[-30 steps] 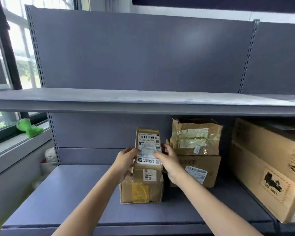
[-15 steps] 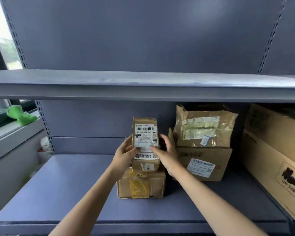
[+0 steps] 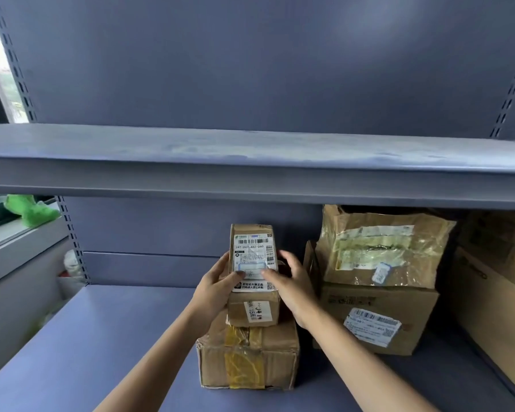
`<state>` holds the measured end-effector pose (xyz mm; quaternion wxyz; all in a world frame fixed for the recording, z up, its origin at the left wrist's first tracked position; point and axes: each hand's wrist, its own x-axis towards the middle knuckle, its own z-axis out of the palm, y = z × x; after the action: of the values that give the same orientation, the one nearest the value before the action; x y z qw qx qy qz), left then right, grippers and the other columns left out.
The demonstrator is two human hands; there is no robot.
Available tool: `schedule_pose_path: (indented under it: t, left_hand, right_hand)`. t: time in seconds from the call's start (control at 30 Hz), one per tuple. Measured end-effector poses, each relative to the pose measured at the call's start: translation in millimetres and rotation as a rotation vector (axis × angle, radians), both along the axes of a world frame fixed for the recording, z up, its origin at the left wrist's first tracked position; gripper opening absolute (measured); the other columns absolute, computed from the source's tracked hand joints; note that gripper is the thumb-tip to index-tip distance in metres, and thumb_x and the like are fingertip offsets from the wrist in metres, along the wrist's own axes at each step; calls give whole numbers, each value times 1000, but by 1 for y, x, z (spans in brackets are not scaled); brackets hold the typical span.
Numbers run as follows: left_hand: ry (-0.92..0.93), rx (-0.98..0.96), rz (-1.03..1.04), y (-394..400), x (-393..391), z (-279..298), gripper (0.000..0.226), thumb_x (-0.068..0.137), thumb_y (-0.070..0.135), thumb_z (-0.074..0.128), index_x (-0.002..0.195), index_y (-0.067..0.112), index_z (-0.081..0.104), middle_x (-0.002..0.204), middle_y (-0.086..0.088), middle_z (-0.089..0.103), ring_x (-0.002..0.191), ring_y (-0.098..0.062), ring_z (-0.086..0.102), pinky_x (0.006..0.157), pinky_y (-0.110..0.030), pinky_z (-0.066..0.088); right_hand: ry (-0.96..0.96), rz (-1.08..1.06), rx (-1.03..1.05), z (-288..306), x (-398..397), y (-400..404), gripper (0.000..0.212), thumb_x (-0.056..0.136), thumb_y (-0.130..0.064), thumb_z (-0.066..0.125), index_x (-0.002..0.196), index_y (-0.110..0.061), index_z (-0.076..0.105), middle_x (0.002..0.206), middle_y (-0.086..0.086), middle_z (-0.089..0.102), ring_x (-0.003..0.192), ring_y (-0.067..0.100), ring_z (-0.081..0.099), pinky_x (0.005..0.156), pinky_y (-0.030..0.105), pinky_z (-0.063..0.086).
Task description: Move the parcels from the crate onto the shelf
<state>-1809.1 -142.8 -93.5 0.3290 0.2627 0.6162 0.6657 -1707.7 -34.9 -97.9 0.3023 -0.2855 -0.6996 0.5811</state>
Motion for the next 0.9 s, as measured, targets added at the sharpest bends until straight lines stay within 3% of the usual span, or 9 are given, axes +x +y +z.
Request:
schedule_pose_path:
  t: [0.13,0.43,0.53,0.6,0.7,0.9]
  left_hand:
    - [-16,-39,5,8,-6,-1,52,93,14,51,140,28,36,109,-6,66,87,-22,67,86,-45,54]
    - [-6,-115,34,25,-18,-5,41,92,20,52,129,36,46,100,-1,68,85,-22,66,82,-41,55]
    - [-11,-93,43,28,-19,-6,31,93,19,51,114,41,48,98,2,68,78,-17,66,69,-32,54]
    - [-6,-93,63,28,-20,-8,29,93,19,51,110,42,48,100,1,68,79,-17,66,71,-34,55]
    - [5,-93,79,25,-21,-10,35,91,21,53,119,41,49,105,-1,69,85,-21,68,85,-42,55]
    - [29,-84,53,13,-18,-5,45,90,24,57,132,28,44,109,-2,66,87,-18,67,82,-40,56]
  right_hand:
    - [-32,-35,-9,0,-4,5,61,82,-26,66,136,-20,38,125,4,57,101,14,57,82,26,49]
    - [-80,-55,-88,-4,-15,17,66,79,-30,67,137,-22,36,126,7,57,107,22,59,94,44,50]
    - [-76,-44,-108,-3,-17,17,64,80,-27,66,137,-21,37,121,7,61,102,21,62,88,41,52]
    - [-79,-40,-110,-2,-18,18,63,80,-27,66,137,-21,38,119,6,62,100,20,63,86,39,53]
    - [-75,-51,-107,-3,-19,18,63,81,-28,66,137,-21,38,121,6,60,102,20,62,88,38,52]
    - [-78,-83,-60,-6,-15,9,57,79,-39,66,130,-19,48,122,2,60,108,18,58,92,35,47]
